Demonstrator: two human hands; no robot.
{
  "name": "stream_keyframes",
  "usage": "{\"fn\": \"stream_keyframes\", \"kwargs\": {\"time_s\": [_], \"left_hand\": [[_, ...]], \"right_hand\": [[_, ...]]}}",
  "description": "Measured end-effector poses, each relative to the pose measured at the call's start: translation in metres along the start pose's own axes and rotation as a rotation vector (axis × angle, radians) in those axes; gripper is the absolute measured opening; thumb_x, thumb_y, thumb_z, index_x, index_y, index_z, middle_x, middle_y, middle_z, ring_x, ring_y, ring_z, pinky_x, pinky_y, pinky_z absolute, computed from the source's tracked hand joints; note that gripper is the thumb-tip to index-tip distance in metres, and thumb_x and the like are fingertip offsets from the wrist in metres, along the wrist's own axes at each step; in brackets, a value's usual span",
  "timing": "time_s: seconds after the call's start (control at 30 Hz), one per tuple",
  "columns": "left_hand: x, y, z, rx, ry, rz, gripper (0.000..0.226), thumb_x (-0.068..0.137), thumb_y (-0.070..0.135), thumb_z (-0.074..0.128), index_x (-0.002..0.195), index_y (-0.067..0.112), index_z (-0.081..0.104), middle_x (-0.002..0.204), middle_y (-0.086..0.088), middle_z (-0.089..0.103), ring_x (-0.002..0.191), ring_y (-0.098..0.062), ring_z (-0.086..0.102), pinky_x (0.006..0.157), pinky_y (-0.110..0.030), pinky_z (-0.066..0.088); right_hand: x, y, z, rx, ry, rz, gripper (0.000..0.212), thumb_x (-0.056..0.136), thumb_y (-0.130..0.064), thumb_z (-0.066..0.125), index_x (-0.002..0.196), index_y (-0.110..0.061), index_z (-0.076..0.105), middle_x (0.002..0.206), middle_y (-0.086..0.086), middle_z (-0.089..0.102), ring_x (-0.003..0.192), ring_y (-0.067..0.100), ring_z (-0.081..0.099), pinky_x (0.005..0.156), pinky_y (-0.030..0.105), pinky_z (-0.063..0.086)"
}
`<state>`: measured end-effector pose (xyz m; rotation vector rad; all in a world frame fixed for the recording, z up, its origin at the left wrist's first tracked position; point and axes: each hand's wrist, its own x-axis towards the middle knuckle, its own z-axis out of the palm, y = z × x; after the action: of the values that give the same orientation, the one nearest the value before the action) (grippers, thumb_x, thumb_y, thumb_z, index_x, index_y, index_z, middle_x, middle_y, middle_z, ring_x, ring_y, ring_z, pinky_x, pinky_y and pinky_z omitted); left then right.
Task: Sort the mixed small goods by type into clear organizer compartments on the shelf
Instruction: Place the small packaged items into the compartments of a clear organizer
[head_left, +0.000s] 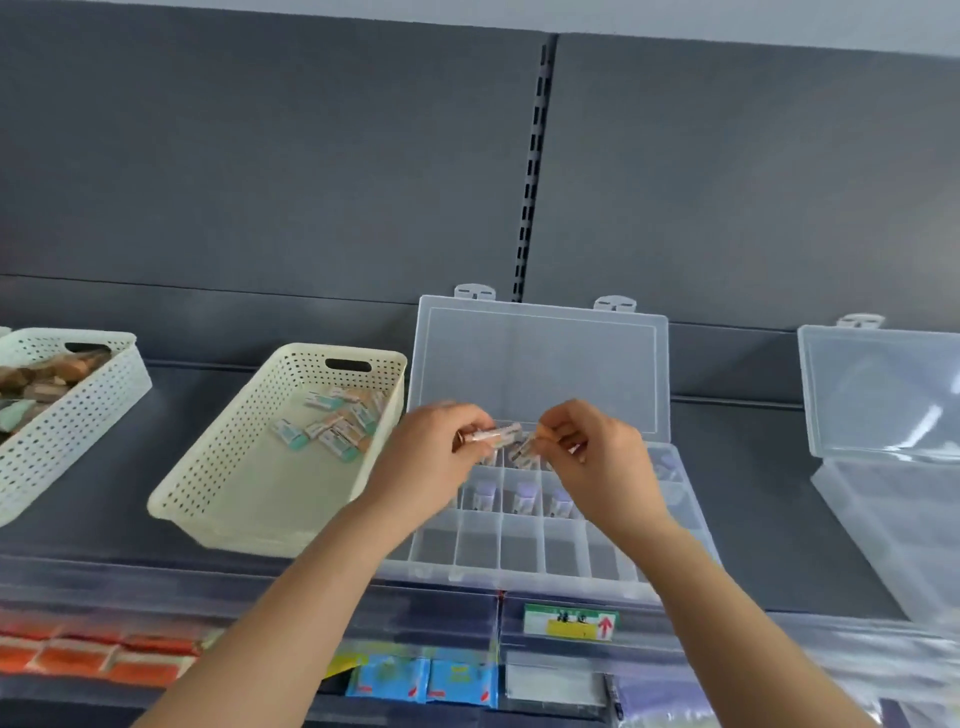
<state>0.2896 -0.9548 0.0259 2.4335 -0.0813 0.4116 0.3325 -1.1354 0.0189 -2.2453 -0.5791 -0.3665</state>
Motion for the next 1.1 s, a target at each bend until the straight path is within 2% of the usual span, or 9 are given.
{"fn": "stream_keyframes", "kwargs": {"time_s": [0.13, 0.2, 0.33, 0.43, 0.6, 0.83, 0.9, 1.0, 1.1], "left_hand": [[0.004, 0.033, 0.037, 0.063, -0.010, 0.076, 0.023, 0.093, 0.013, 0.058, 0.113, 0.018, 0.069, 0.091, 0.007, 0.056, 0.078, -0.008, 0.050, 0.069, -0.019, 0.037], [0.005, 0.050, 0.054, 0.058, -0.030, 0.100, 0.027, 0.093, 0.010, 0.056, 0.117, 0.016, 0.066, 0.096, 0.005, 0.057, 0.082, -0.009, 0.052, 0.072, -0.017, 0.039], [0.009, 0.080, 0.081, 0.039, -0.036, 0.135, 0.017, 0.090, 0.012, 0.062, 0.106, 0.013, 0.065, 0.098, 0.002, 0.066, 0.087, -0.011, 0.059, 0.078, -0.025, 0.050], [0.015, 0.095, 0.100, 0.087, -0.077, 0.174, 0.009, 0.090, 0.012, 0.062, 0.098, 0.012, 0.067, 0.094, 0.001, 0.065, 0.084, -0.015, 0.059, 0.072, -0.021, 0.047], [0.026, 0.108, 0.124, 0.170, -0.154, 0.207, 0.018, 0.095, 0.011, 0.054, 0.102, 0.011, 0.071, 0.097, -0.004, 0.061, 0.086, -0.018, 0.058, 0.077, -0.029, 0.050], [0.026, 0.105, 0.145, 0.301, -0.219, 0.194, 0.013, 0.093, 0.013, 0.056, 0.097, 0.013, 0.068, 0.096, -0.003, 0.060, 0.085, -0.014, 0.054, 0.070, -0.021, 0.043], [0.026, 0.103, 0.150, 0.301, -0.228, 0.194, 0.012, 0.093, 0.016, 0.057, 0.098, 0.014, 0.068, 0.098, -0.002, 0.062, 0.087, -0.013, 0.055, 0.074, -0.019, 0.042], [0.025, 0.098, 0.153, 0.305, -0.242, 0.187, 0.013, 0.093, 0.019, 0.060, 0.102, 0.016, 0.069, 0.104, -0.001, 0.064, 0.093, -0.014, 0.059, 0.086, -0.022, 0.048], [0.026, 0.096, 0.155, 0.314, -0.250, 0.182, 0.015, 0.092, 0.020, 0.061, 0.105, 0.018, 0.069, 0.106, -0.001, 0.065, 0.095, -0.015, 0.060, 0.089, -0.024, 0.049]], "right_hand": [[-0.016, 0.033, -0.037, -0.043, 0.027, 0.019, 0.009, 0.080, -0.012, 0.074, 0.088, -0.014, 0.070, 0.080, -0.003, 0.067, 0.069, 0.013, 0.060, 0.066, 0.029, 0.054], [-0.022, 0.049, -0.053, -0.091, 0.040, 0.021, 0.010, 0.079, -0.012, 0.074, 0.088, -0.014, 0.071, 0.082, -0.002, 0.067, 0.070, 0.014, 0.060, 0.067, 0.031, 0.054], [-0.032, 0.080, -0.076, -0.182, 0.059, 0.048, 0.009, 0.079, -0.010, 0.073, 0.087, -0.014, 0.073, 0.081, 0.000, 0.067, 0.069, 0.019, 0.061, 0.064, 0.033, 0.053], [-0.039, 0.098, -0.085, -0.252, 0.049, 0.071, 0.007, 0.082, -0.010, 0.071, 0.086, -0.014, 0.074, 0.081, 0.001, 0.068, 0.072, 0.022, 0.060, 0.063, 0.032, 0.050], [-0.042, 0.116, -0.091, -0.351, -0.029, 0.070, 0.011, 0.087, -0.013, 0.064, 0.083, -0.011, 0.074, 0.078, 0.004, 0.068, 0.076, 0.024, 0.058, 0.065, 0.039, 0.051], [-0.040, 0.130, -0.085, -0.422, -0.170, 0.086, 0.021, 0.089, -0.013, 0.056, 0.090, -0.021, 0.075, 0.089, -0.003, 0.070, 0.086, 0.016, 0.056, 0.071, 0.029, 0.051], [-0.039, 0.133, -0.083, -0.408, -0.174, 0.081, 0.020, 0.089, -0.013, 0.057, 0.090, -0.022, 0.075, 0.091, -0.004, 0.070, 0.085, 0.014, 0.056, 0.070, 0.027, 0.051], [-0.039, 0.134, -0.079, -0.404, -0.203, 0.070, 0.017, 0.090, -0.018, 0.060, 0.094, -0.025, 0.075, 0.096, -0.007, 0.071, 0.088, 0.011, 0.058, 0.075, 0.026, 0.053], [-0.039, 0.137, -0.076, -0.395, -0.220, 0.064, 0.016, 0.089, -0.020, 0.061, 0.097, -0.025, 0.074, 0.099, -0.008, 0.071, 0.090, 0.011, 0.059, 0.077, 0.025, 0.054]]}}
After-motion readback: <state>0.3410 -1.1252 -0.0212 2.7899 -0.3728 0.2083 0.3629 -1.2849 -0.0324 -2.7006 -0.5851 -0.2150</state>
